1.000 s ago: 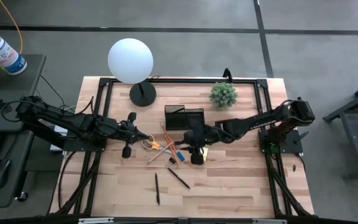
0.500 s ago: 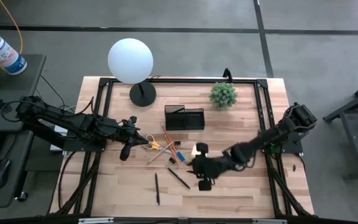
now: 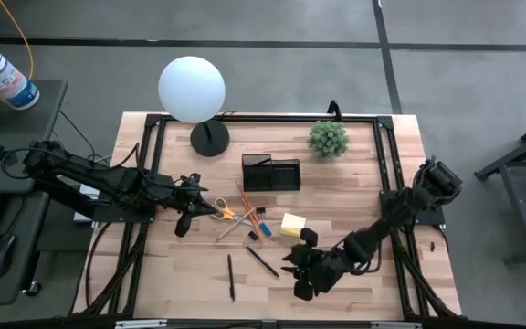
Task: Pick and place office supplies into organizer
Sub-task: Put the right black pen into the black organizer
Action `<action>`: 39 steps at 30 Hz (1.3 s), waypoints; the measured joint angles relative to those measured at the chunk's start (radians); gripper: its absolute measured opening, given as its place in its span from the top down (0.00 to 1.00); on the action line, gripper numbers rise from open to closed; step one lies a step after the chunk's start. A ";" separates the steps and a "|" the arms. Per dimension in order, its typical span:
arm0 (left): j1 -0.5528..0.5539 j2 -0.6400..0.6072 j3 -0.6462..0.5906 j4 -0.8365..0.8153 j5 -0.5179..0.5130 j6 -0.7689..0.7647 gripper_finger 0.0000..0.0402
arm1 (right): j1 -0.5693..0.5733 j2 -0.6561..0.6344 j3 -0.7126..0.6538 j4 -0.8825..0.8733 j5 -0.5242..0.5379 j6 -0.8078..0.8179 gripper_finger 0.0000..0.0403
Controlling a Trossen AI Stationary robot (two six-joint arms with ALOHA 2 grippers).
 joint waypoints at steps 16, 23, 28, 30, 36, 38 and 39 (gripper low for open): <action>0.000 0.000 0.000 0.012 -0.078 0.005 1.00 | 0.005 0.140 0.000 0.055 -0.250 0.104 0.72; 0.000 0.000 0.000 0.035 -0.078 0.004 1.00 | -0.019 0.184 0.000 0.105 -0.298 0.134 0.72; 0.000 0.000 0.000 0.058 -0.079 0.003 1.00 | -0.017 0.184 0.000 0.165 -0.314 0.083 0.72; 0.000 0.000 0.000 0.057 -0.079 0.003 1.00 | -0.017 0.183 0.001 0.199 -0.303 0.070 0.72; 0.000 0.000 0.000 0.056 -0.079 0.079 1.00 | -0.019 0.183 0.001 0.208 -0.149 0.105 0.72; 0.000 0.000 0.000 0.056 -0.079 0.081 1.00 | -0.018 0.183 0.001 0.212 -0.090 0.109 0.72; 0.000 0.000 0.000 0.056 -0.079 0.082 1.00 | -0.018 0.183 0.001 0.221 -0.071 0.109 0.72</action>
